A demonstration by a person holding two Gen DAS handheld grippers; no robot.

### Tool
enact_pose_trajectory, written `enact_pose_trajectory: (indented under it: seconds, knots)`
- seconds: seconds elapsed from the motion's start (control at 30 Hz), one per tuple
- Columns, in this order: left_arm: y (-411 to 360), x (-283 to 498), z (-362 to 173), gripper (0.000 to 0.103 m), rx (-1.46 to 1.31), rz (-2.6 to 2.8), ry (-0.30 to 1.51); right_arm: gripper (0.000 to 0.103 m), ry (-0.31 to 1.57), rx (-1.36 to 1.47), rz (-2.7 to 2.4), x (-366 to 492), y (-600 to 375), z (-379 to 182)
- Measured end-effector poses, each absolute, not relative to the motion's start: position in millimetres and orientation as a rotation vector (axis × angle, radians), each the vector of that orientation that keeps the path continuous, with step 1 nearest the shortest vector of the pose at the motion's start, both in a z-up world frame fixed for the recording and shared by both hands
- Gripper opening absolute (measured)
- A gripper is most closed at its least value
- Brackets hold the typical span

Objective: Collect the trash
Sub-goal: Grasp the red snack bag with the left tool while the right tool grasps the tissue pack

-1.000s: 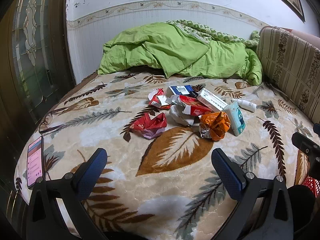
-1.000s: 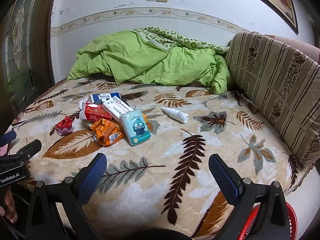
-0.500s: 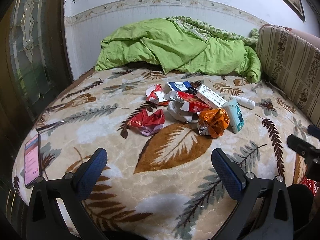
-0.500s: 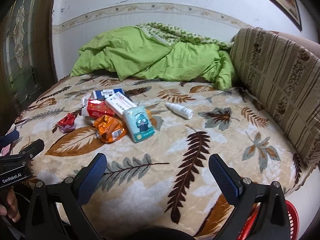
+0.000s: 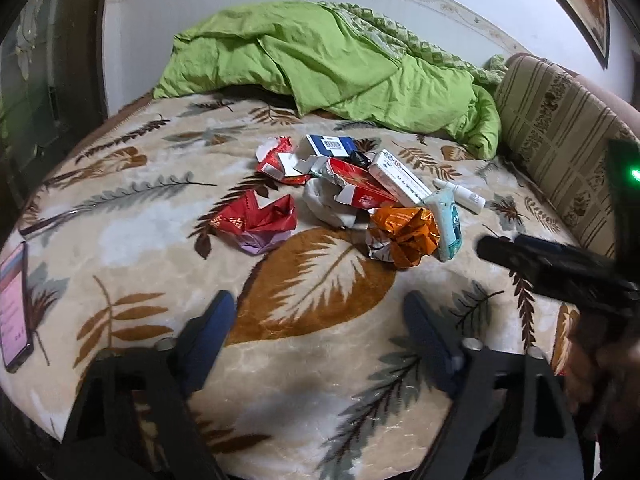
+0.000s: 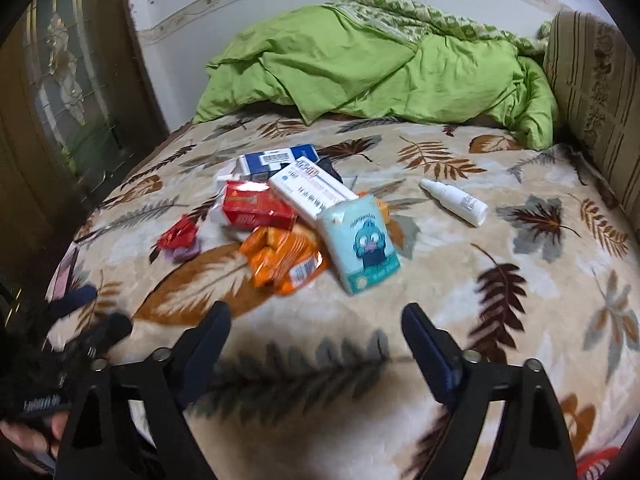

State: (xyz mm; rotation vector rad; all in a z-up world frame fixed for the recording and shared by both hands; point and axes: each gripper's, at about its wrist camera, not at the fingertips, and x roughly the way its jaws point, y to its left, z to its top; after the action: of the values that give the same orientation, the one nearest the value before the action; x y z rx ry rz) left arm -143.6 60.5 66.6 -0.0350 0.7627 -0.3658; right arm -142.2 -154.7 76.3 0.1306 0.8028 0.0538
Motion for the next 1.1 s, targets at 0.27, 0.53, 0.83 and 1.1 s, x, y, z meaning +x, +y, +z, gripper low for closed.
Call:
enact_pose_trajectory:
  seconds: [0.27, 0.53, 0.83, 1.1]
  knots:
    - [73, -89, 66, 0.076, -0.12, -0.344, 0.834, 0.087, 0.855, 0.068, 0.029, -78, -163, 54]
    - [63, -26, 33, 0.076, -0.077, -0.249, 0.933, 0.051, 0.869, 0.145, -0.008, -60, -177, 30]
    - [73, -13, 20, 0.039, -0.098, -0.224, 0.926, 0.038, 0.787, 0.245, -0.023, -82, -192, 43]
    - [67, -34, 42, 0.039, -0.103, -0.3, 0.824, 0.038, 0.682, 0.257, -0.026, -111, -187, 65]
